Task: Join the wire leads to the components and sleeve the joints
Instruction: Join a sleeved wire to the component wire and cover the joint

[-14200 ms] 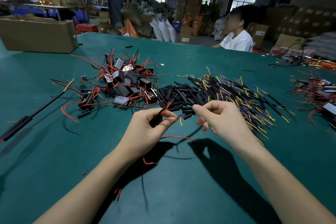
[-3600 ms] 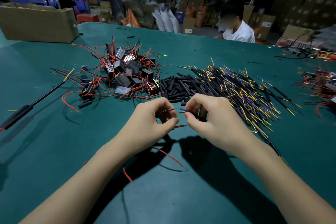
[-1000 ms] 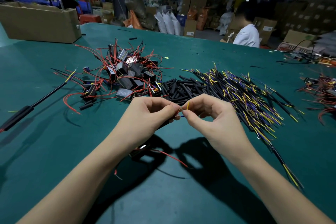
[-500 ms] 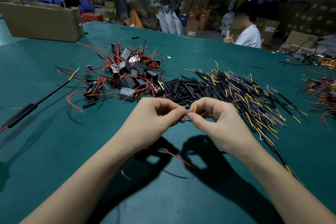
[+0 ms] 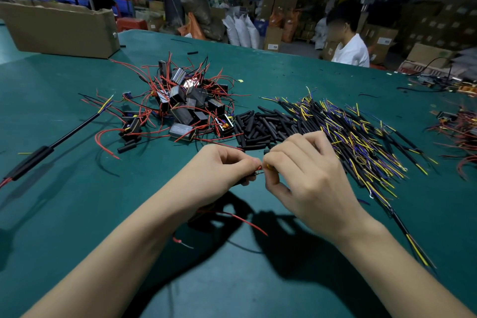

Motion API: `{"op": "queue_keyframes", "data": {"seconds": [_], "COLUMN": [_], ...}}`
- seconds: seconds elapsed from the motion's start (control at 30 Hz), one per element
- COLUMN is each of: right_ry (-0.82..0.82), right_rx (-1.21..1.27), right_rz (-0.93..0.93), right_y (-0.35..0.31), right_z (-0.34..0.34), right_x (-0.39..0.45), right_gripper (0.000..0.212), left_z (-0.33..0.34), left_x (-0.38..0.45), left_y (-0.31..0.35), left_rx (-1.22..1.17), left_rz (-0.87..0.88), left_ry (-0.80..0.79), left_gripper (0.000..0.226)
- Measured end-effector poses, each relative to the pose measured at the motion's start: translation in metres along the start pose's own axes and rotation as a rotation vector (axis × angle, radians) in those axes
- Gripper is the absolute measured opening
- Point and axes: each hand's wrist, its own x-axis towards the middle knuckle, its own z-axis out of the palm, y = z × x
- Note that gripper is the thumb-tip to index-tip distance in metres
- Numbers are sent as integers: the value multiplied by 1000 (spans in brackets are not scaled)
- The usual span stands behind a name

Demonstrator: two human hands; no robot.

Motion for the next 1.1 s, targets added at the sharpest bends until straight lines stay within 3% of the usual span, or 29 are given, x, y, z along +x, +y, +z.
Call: {"op": "queue_keyframes", "data": {"seconds": [0.1, 0.17, 0.3, 0.43, 0.57, 0.73, 0.9, 1.1], "right_ry": [-17, -99, -190, -295, -347, -450, -460, -507], "right_rx": [58, 370, 973, 1228, 1466, 1550, 1652, 1557], "right_rz": [44, 238, 722, 926, 1081, 1116, 1275, 1117], "right_y": [0, 0, 4, 12, 18, 22, 25, 21], "right_z": [2, 2, 1, -1, -2, -3, -2, -3], "right_x": [-2, -3, -1, 0, -1, -5, -6, -4], "right_gripper": [16, 5, 4, 13, 32, 20, 18, 14], "left_z": [0, 1, 7, 12, 12, 14, 13, 12], "left_x": [-2, -2, -4, -10, -9, -9, -9, -10], "left_y": [1, 2, 3, 4, 2, -1, -2, -3], "left_rx": [-27, 17, 154, 388, 482, 539, 538, 600], "left_rz": [5, 41, 196, 414, 497, 536, 543, 560], "left_ry": [8, 50, 163, 227, 274, 278, 294, 281], "left_gripper": [26, 24, 18, 12, 10, 6, 9, 11]}}
